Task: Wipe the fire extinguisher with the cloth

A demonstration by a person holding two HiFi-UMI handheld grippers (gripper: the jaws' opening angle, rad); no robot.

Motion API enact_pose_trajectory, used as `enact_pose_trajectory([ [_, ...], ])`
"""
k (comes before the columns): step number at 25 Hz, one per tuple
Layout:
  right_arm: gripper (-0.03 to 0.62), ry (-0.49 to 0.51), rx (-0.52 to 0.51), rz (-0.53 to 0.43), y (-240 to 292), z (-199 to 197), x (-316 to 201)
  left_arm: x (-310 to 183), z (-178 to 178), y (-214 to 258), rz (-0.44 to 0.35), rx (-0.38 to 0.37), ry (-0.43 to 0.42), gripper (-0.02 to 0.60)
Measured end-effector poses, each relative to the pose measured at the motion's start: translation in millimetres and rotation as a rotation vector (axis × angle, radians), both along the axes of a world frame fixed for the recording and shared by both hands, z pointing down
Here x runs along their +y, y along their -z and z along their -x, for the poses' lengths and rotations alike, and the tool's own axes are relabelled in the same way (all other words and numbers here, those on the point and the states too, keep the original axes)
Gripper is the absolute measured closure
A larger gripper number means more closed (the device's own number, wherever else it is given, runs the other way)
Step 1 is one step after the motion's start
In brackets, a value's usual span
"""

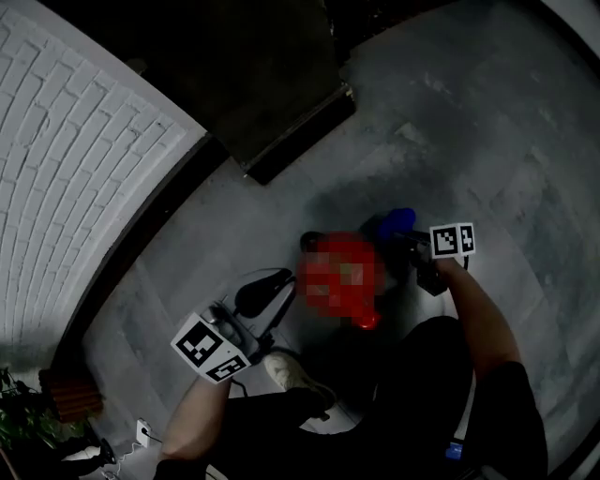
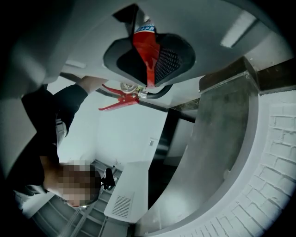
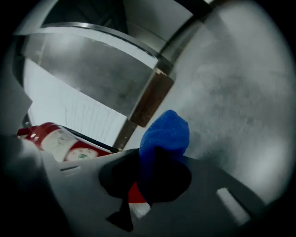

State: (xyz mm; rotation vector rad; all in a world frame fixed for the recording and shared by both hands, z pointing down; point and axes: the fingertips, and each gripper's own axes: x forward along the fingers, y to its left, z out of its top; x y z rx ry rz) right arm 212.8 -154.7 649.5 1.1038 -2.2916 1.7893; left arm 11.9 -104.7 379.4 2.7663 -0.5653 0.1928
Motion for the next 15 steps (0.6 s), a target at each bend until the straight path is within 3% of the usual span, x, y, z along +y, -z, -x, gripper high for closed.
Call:
enact_pose_trajectory([
  [3, 0.537, 0.023, 0.091, -0.267, 80, -23, 2, -8, -9, 6, 0.008, 0.038, -0.010, 0.531],
  [7, 0.536, 0.134, 0.217, -0.633, 193, -15, 21, -35, -17, 28, -0.005, 0.112, 0.019, 0.531],
  [12, 0.536, 0.142, 0.252, -0.930, 283, 19, 49, -66, -10, 49, -0.027, 0.198, 0.072, 0.531],
  [15, 0.536, 0.070, 0.225, -1.050, 302, 38, 67, -64, -7, 44, -0.074, 0.170, 0.059, 0.531],
])
